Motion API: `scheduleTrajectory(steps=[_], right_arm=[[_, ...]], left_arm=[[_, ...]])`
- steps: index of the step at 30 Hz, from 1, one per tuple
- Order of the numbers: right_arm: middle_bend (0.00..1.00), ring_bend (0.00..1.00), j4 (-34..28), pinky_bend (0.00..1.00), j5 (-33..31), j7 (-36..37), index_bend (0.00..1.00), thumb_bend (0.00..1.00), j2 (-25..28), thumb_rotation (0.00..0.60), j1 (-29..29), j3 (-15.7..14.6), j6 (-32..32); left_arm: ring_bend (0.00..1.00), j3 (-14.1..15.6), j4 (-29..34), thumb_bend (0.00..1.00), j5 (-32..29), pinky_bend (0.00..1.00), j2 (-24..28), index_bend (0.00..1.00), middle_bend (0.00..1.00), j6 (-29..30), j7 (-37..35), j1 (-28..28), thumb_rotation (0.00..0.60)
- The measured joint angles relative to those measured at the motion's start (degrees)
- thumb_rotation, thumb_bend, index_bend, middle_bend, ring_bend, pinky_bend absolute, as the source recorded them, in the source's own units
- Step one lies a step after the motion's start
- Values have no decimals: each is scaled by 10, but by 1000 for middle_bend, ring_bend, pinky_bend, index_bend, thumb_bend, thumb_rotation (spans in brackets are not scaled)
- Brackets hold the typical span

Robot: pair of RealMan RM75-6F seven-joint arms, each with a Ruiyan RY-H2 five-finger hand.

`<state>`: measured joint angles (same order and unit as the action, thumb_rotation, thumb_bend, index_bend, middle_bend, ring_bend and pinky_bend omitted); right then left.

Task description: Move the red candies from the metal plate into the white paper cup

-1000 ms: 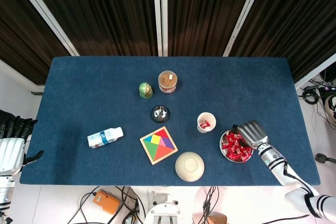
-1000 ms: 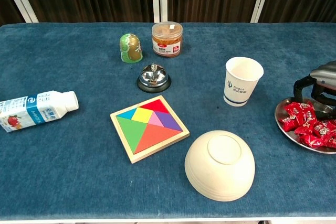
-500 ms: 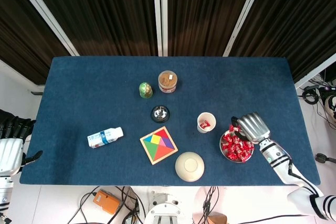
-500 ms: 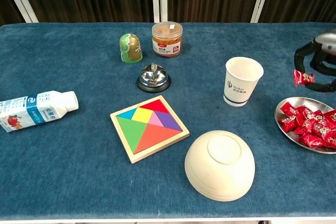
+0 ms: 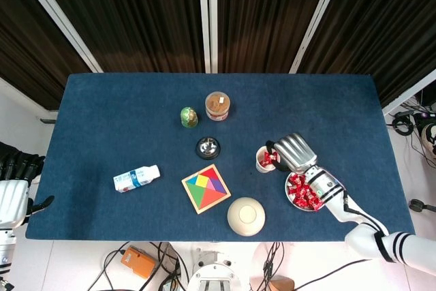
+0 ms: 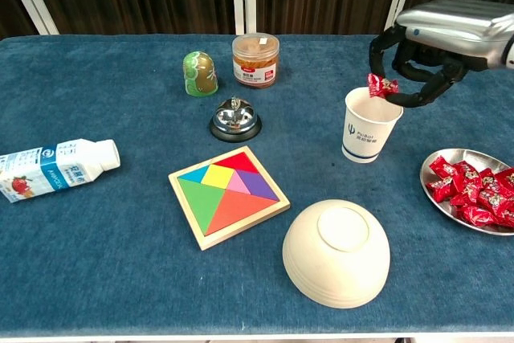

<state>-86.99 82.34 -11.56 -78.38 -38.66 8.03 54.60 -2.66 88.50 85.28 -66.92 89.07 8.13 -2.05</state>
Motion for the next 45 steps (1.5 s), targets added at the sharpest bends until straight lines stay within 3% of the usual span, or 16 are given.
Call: scheduleTrajectory(steps=[10,16,20,26,45], right_arm=[[919,1000,7,1000,-8,-16,344,497,-9,600,-9,-5,-3],[919,1000,0,1000,44,19,437,490,24,600,17,-28,50],[919,1000,-3,1000,82,30,470,490,72,600,52,-69,88],[919,1000,3,1000,82,13,469,471,97,600,87,-115,74],[919,1000,57,1000,19,-15,443,457,35,600,91,-106,7]], left_arm=[[44,0,-4,0,0,0,-2,171,159,1,-3,1,600],[42,0,-5,0,2,0,0,171,159,5,-5,3,600],[42,0,-7,0,1,0,-2,171,158,4,-7,3,600],[43,0,-7,0,8,0,-8,171,159,2,-5,-1,600],[42,0,-5,0,5,0,-4,171,159,4,-2,2,600]])
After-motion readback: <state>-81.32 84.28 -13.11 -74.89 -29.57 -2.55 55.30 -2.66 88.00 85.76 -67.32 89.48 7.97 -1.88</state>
